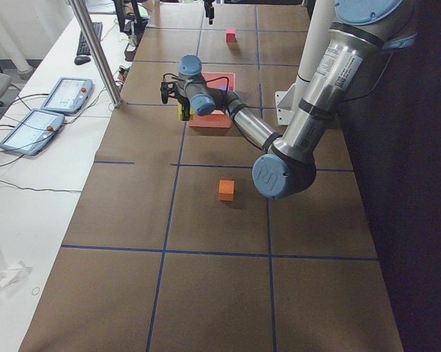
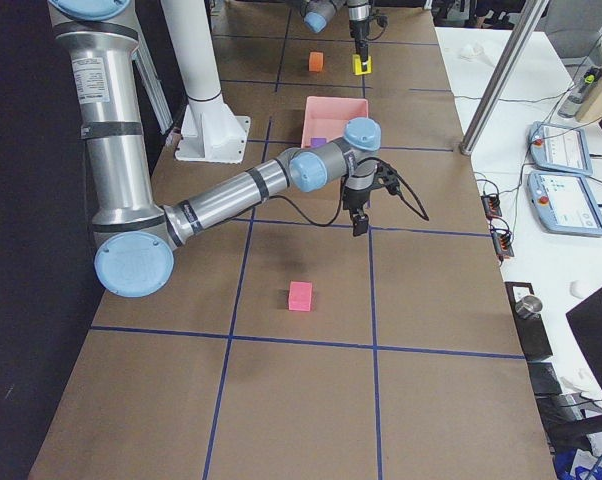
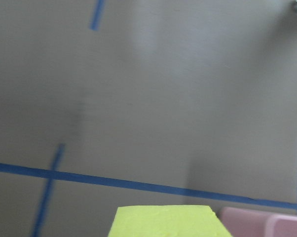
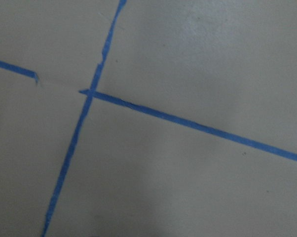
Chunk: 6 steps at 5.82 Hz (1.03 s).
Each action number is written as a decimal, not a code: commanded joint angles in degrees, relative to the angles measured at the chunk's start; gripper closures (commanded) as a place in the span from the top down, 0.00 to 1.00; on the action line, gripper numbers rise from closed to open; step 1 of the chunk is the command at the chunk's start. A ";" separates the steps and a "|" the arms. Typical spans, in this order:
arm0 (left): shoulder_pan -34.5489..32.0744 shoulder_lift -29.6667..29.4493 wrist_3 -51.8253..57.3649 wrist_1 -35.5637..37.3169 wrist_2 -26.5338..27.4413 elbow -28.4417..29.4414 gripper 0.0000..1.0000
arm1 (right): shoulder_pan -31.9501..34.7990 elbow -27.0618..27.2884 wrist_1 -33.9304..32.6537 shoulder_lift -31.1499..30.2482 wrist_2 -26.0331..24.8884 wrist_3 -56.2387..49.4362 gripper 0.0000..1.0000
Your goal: Place blocks into pink bin with both arms
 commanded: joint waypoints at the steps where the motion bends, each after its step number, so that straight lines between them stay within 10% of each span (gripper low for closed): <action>1: 9.04 -10.01 -0.36 12.98 9.28 0.05 0.45 | 1.13 0.13 12.76 -12.31 0.51 -0.19 1.00; 2: 13.62 -10.83 -0.36 14.26 14.90 0.22 0.96 | 1.13 -0.39 19.69 -18.11 0.07 3.38 1.00; 6: 15.06 -10.67 -0.45 14.27 16.89 -1.53 1.00 | -5.51 -8.39 44.27 -24.15 -7.11 28.48 1.00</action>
